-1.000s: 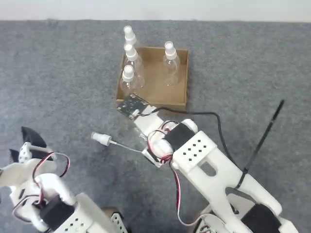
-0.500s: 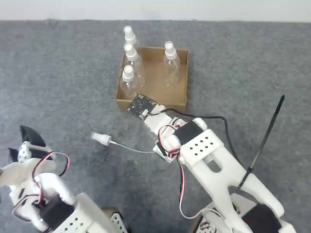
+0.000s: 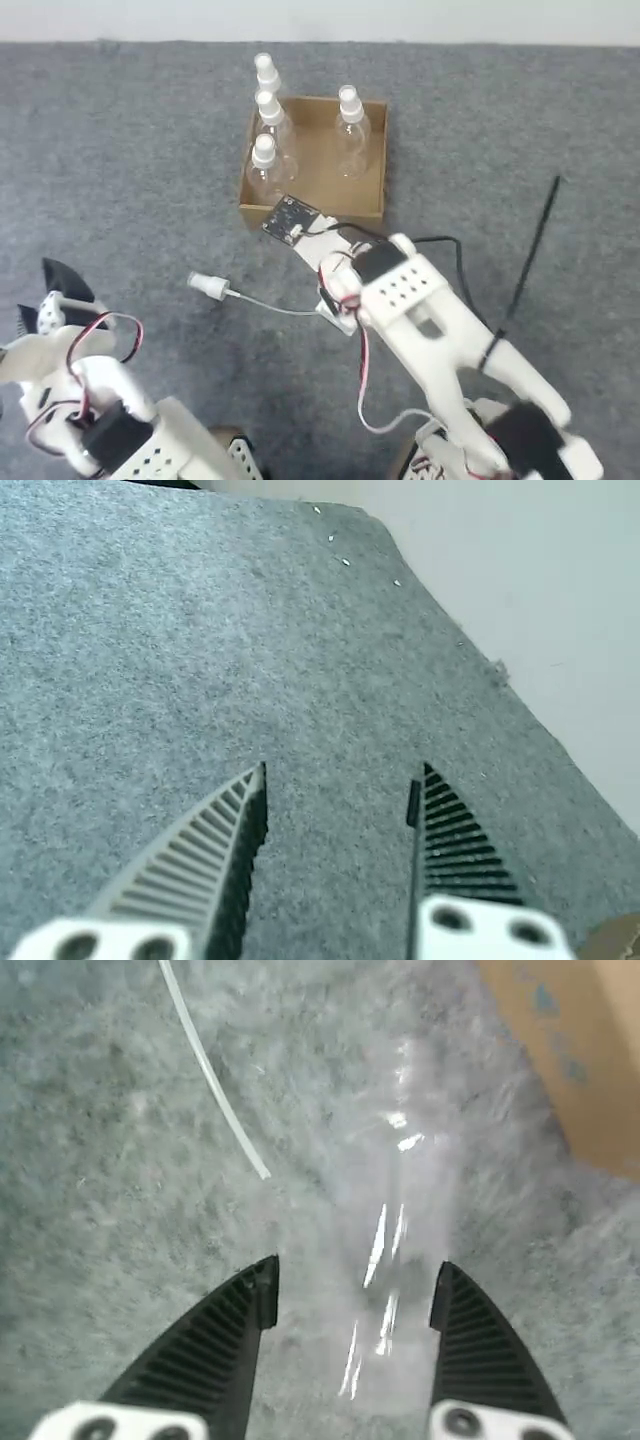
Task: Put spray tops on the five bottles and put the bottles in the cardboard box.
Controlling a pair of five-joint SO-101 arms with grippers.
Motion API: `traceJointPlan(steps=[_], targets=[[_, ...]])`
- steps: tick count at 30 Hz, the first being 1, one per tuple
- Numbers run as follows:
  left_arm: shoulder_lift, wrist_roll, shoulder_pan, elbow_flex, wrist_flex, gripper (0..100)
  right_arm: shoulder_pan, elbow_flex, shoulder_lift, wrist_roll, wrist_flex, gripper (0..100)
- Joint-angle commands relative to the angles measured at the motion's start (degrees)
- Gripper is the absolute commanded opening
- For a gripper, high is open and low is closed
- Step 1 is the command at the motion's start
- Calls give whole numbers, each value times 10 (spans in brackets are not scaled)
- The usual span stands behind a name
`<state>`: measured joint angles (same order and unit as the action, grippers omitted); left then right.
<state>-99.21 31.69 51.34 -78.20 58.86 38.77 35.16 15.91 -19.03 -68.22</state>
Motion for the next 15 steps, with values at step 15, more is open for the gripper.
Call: traceJointPlan(steps=[15], targets=[[0, 4, -3, 5, -19, 217, -15, -122, -99, -35, -27, 203]])
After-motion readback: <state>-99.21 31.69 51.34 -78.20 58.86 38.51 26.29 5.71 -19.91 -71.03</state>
